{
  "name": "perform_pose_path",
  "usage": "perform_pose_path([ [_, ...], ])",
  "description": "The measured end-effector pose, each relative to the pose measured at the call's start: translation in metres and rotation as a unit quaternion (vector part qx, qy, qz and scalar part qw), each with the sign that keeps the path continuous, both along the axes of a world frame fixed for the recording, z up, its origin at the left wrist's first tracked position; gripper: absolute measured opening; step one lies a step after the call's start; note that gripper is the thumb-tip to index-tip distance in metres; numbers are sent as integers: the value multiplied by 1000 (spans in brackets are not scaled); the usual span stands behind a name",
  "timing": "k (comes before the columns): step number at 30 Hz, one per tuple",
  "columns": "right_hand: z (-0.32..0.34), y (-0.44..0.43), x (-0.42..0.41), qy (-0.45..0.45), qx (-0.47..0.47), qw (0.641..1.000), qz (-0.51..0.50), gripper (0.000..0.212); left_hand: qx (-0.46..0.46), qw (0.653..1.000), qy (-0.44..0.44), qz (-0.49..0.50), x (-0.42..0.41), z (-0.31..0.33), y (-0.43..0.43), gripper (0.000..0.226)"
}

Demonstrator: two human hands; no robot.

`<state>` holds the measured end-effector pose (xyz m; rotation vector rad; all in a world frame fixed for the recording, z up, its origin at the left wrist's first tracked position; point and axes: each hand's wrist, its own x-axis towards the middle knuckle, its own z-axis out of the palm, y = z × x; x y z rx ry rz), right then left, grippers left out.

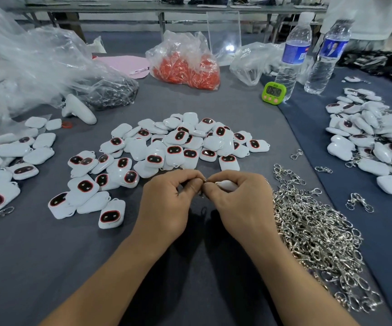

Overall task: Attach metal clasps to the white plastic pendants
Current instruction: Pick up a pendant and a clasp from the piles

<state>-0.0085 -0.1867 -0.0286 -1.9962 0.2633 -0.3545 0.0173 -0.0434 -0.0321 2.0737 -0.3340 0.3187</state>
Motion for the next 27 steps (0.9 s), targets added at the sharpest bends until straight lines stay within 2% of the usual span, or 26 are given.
perform_pose_path([
  [3,2,-2,1,-6,-7,1000,-7,12,-6,1000,-2,7,-1,0,-1,17],
  [8,2,-4,3,1,98,995,11,17,-28,1000,12,-5,0,2,-1,24],
  [10,1,-5,3,14,80,997,17,15,-31,999,23,-4,0,2,0,24],
  [12,0,-3,3,15,23,1000,12,10,-23,1000,10,11,-1,3,0,20],
  [13,-1,-1,3,8,-8,1000,2,9,-1,1000,-10,18,-2,4,0,13],
  [15,-1,1,2,-9,-46,999,-6,9,121,989,-88,21,-3,5,1,9],
  [17,-2,1,1,-10,-72,997,12,8,243,953,-181,11,-3,5,3,12],
  [19,-1,0,0,0,-87,996,35,7,275,934,-227,5,-2,4,3,12],
  [21,0,0,0,3,-83,996,42,11,230,951,-205,5,-5,3,1,10],
  [24,0,-1,2,6,-27,1000,10,13,71,996,-51,34,-7,2,-1,9],
  [27,1,-5,4,10,20,1000,-18,12,-5,999,37,30,-1,0,0,13],
])
